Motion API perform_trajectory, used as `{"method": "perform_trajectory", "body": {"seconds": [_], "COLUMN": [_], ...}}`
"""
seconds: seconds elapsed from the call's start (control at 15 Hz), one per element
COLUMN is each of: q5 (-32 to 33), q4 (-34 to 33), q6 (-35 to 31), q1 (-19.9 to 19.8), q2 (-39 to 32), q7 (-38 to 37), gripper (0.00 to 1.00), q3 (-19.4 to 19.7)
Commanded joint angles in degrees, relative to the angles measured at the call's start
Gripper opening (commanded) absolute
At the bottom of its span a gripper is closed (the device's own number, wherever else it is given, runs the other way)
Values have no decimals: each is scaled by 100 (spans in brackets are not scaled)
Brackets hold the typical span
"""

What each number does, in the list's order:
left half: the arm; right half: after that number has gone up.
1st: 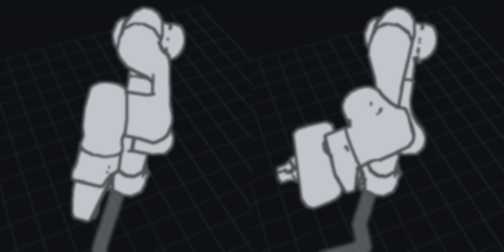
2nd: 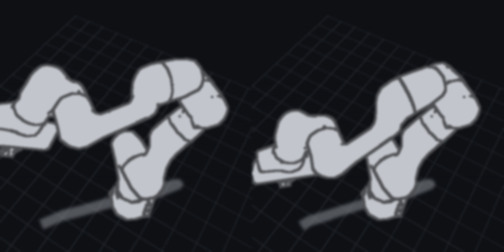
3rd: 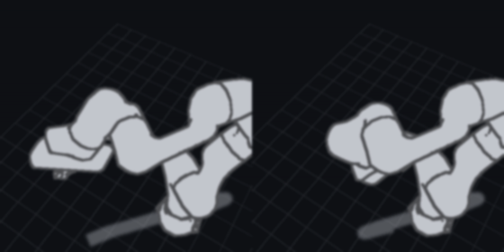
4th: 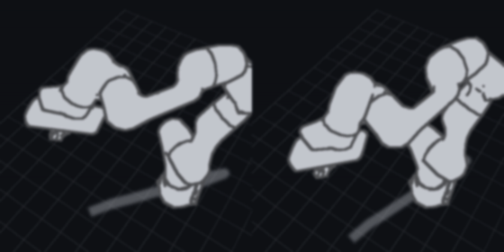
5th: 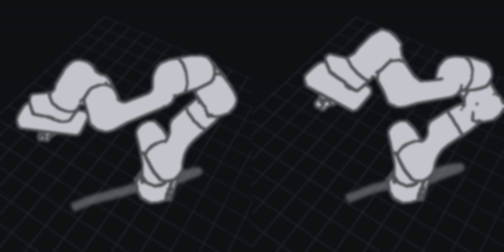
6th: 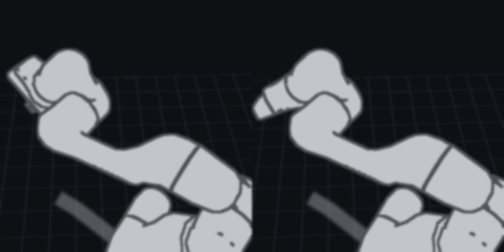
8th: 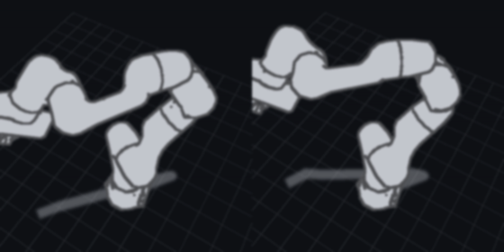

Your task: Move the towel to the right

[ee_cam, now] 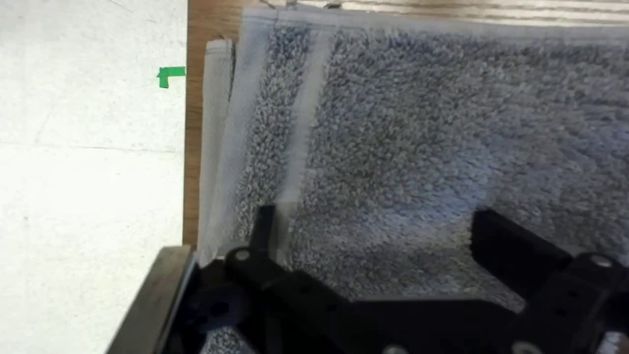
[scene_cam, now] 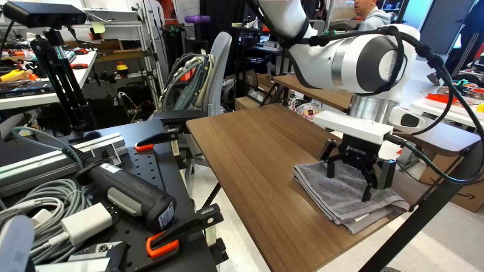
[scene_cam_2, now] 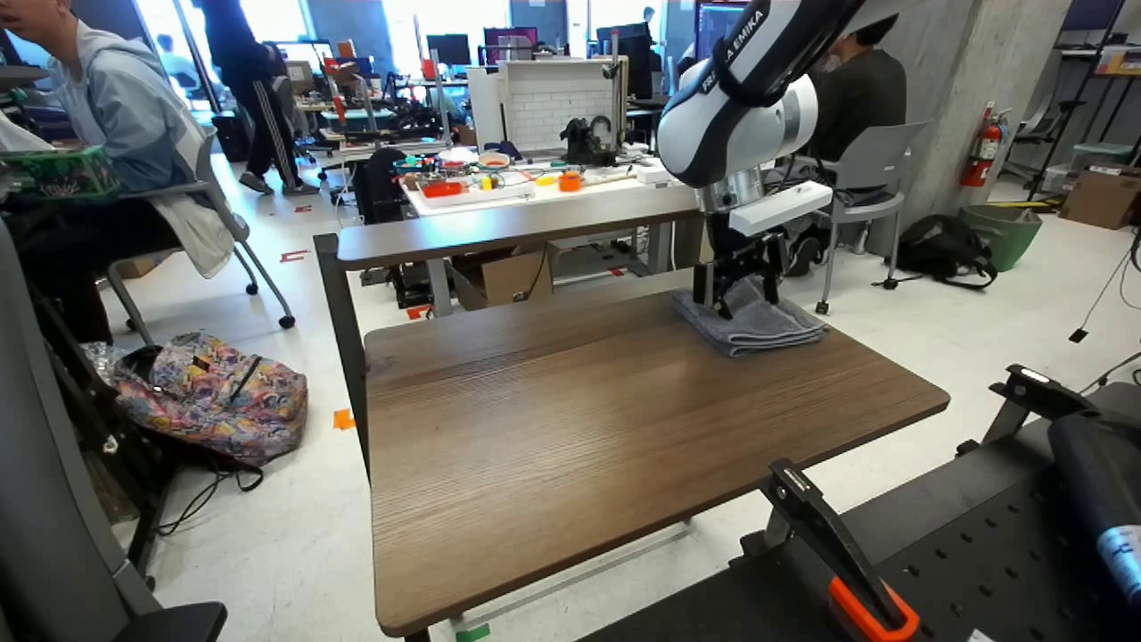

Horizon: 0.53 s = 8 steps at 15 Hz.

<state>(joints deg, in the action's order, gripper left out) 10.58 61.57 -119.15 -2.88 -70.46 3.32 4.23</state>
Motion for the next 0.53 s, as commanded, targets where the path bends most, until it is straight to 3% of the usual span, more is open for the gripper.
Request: {"method": "perform_trajectory", "body": {"seconds": [0.0, 0.33, 0.4, 0.47], "q5": [-59, 419, 181, 258], "q4": [338, 1763, 874, 1118], "q6": [173, -155, 8, 5], "q1": [-40, 257, 125, 165], "q2": [472, 1743, 1105, 1330], "q7": [238, 738, 524, 598], "gripper": [100, 100, 100, 100], "q3": [-132, 11, -60, -57]}}
